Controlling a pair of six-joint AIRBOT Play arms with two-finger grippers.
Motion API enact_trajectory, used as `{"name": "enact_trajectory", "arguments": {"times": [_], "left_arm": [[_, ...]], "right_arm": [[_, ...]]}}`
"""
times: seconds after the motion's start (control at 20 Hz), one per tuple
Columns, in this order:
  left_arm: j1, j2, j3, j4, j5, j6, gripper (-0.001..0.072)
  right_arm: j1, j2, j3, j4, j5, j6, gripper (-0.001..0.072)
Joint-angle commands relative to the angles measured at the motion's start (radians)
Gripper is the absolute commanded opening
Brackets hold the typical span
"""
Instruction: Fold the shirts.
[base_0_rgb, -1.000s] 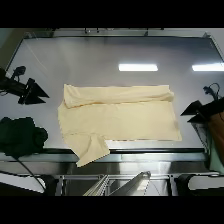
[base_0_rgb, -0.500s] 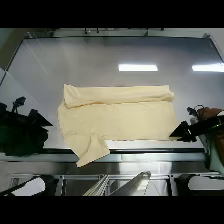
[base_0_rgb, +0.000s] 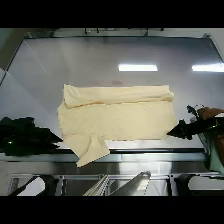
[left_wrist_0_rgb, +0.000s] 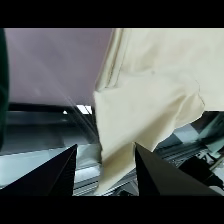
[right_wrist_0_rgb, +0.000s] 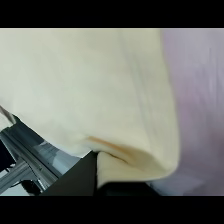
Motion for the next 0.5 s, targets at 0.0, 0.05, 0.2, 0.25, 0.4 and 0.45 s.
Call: {"name": "enact_trajectory", "arguments": {"times": [0.0,0.05,0.2,0.25,0.4,0.45], "left_arm": [[-0.003,-0.076,-0.093,-0.171,-0.096,0.125,0.0374],[-0.018,-0.099,-0.11,-0.213,-0.125,0.157,0.0374],[-0.114,-0.153,-0.143,-0.236,-0.216,0.172,0.0358],[-0.14,-0.159,-0.143,-0.249,-0.229,0.179,0.0291],[-0.221,-0.122,-0.142,-0.3,-0.3,0.181,0.0293],[-0.242,-0.095,-0.142,-0.299,-0.316,0.181,0.0291]], "right_arm": [[0.0,0.002,-0.001,0.005,-0.053,-0.003,0.0019],[0.0,0.005,-0.001,0.004,-0.053,-0.003,0.0019],[0.0,0.008,-0.001,0.008,-0.051,-0.003,0.0019],[0.0,0.01,-0.001,0.011,-0.051,-0.003,0.002],[0.0,0.018,-0.001,0.024,-0.045,-0.003,0.0019],[0.0,0.02,-0.001,0.029,-0.037,-0.003,0.0019]]}}
